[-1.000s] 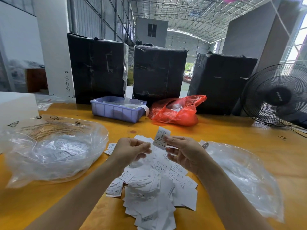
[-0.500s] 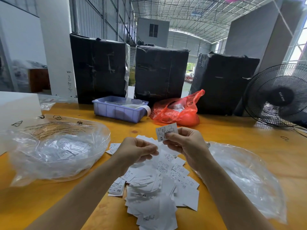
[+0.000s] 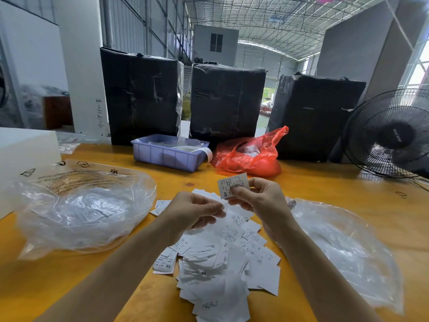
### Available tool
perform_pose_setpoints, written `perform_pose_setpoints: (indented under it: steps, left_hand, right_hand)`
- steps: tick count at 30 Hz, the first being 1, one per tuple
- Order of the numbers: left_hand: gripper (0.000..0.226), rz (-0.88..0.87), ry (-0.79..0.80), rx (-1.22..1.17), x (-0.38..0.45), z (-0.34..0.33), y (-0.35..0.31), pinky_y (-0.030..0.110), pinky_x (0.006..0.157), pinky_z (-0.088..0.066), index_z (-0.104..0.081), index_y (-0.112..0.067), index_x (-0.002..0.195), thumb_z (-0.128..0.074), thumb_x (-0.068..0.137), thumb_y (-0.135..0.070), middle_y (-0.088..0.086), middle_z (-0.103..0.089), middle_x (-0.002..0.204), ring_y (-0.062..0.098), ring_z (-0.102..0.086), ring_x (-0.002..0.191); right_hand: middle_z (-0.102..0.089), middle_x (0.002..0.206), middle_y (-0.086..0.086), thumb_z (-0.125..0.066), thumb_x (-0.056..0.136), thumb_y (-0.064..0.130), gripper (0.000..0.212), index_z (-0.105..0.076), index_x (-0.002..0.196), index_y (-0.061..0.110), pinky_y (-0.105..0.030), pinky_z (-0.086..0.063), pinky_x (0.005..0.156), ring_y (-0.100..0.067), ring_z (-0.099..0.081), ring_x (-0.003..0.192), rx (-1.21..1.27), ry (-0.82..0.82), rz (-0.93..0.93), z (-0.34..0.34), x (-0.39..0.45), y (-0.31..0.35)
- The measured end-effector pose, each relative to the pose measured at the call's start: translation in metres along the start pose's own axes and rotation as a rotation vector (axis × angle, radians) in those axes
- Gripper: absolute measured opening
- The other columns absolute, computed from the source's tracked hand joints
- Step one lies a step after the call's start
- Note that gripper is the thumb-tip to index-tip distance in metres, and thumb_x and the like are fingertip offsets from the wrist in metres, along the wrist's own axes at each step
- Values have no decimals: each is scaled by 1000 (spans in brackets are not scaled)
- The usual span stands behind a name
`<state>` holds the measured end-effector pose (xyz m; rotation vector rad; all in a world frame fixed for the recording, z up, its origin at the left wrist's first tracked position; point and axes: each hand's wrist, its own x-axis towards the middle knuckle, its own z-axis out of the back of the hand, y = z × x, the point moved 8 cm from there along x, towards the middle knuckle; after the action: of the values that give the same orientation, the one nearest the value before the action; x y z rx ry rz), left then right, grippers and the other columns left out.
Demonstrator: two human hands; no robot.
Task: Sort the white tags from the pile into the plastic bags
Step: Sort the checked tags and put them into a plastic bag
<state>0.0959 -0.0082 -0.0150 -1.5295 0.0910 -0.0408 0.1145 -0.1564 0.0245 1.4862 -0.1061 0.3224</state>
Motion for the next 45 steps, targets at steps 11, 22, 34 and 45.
perform_pose_setpoints:
  steps: [11,22,34,45]
  left_hand:
    - [11,14,19,-24,0,0,1,20,64,-49,-74,-11,80,-73,74,-20,5,-75,81,5,-63,59]
    - [14,-23,-87,-64,4,10,-1,17,56,-50,-73,-9,78,-67,83,-21,3,-71,66,5,-61,52]
    - [33,-8,-142,-89,6,3,8,23,56,-51,-71,-3,78,-63,86,-34,7,-66,67,16,-62,67]
    - [28,53,-264,-262,5,8,15,31,70,-47,-73,-12,90,-59,89,-37,5,-65,78,19,-58,81]
  right_hand:
    - [-70,75,-8,-68,82,0,7,-63,83,4,-11,-44,49,-7,-66,56,-49,27,38,-3,0,2]
    - [-64,66,-8,-72,78,3,13,-67,87,-4,-17,-38,50,-13,-53,57,-216,154,-68,-7,0,-8]
    - [-57,76,1,-46,99,18,22,-67,98,10,-19,-49,63,-7,-50,67,-323,360,-166,-30,-10,-18]
    - [-66,90,-4,-68,84,10,23,-65,107,15,-20,-55,64,-9,-67,67,-183,185,-16,-23,-5,-6]
